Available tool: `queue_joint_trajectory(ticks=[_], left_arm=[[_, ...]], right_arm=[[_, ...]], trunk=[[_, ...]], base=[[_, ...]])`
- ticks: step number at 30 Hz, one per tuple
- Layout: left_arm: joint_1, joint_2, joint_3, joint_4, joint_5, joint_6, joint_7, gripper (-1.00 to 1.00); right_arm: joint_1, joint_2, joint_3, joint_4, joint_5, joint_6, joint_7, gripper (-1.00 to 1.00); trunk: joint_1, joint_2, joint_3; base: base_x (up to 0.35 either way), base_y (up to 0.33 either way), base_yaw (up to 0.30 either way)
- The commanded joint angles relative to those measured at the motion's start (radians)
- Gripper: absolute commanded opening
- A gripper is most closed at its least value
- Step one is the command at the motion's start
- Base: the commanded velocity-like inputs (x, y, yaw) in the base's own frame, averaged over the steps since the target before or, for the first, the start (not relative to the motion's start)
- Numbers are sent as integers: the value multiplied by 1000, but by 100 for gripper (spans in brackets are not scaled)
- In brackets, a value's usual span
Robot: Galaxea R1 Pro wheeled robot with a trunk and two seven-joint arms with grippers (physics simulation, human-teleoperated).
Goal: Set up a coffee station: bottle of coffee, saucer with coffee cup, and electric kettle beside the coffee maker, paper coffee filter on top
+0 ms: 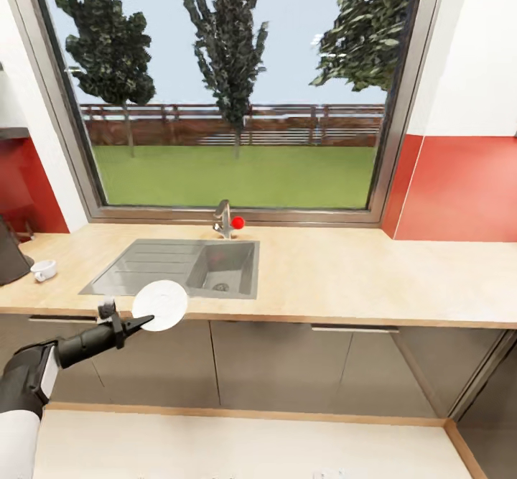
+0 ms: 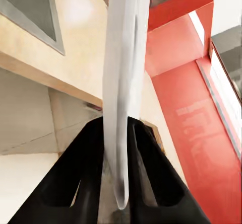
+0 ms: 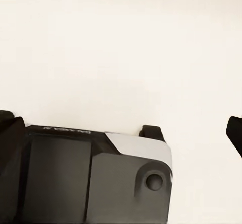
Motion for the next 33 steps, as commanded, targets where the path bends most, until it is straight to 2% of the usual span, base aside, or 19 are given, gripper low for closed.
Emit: queue_joint_trajectory(ticks=[1, 3, 4, 9, 10, 14, 17, 18, 27, 33], left_arm=[[-1, -5, 15, -2, -4, -1, 24, -100], [-1, -9, 24, -5, -3, -9, 59, -100], [-2, -17, 31, -8, -2, -16, 96, -100], [-2, -23, 33, -24, -9, -18, 115, -100], [-2, -31, 33, -27, -8, -18, 139, -100], [-2, -37, 39, -29, -4, -20, 168, -100], [-2, -39, 41, -30, -2, -20, 175, -100], [-2, -33, 41, -30, -2, -20, 178, -100], [-2, -33, 41, -30, -2, -20, 177, -100], [-2, -32, 41, -30, -2, -20, 176, -100]], right_arm=[[0, 0, 8, -2, -10, 6, -6, 100], [0, 0, 8, -2, -13, 5, -6, 100], [0, 2, 8, -2, -14, 5, -6, 100], [1, 1, 8, -1, -15, 5, -6, 100], [1, 2, 9, -1, -15, 5, -6, 100], [1, 2, 9, -2, -15, 5, -6, 100], [1, 2, 10, -3, -15, 5, -5, 100], [1, 2, 10, -5, -13, -22, -3, 100], [1, -5, 6, -2, -16, -26, -3, 100], [1, -7, 4, -2, -15, -26, -5, 100]], trunk=[[1, -2, -3], [1, -2, -5], [1, -2, -6], [1, -2, -6], [1, -2, -6], [1, -2, -6], [1, -2, -6], [1, -2, -6], [1, -2, -6], [1, -2, -6]], base=[[0, 0, 227], [0, 0, 221], [0, 0, 86], [0, 0, 28], [0, 0, 4], [0, 0, 2], [0, 0, 0], [0, 0, 0], [0, 0, 3], [0, 0, 186]])
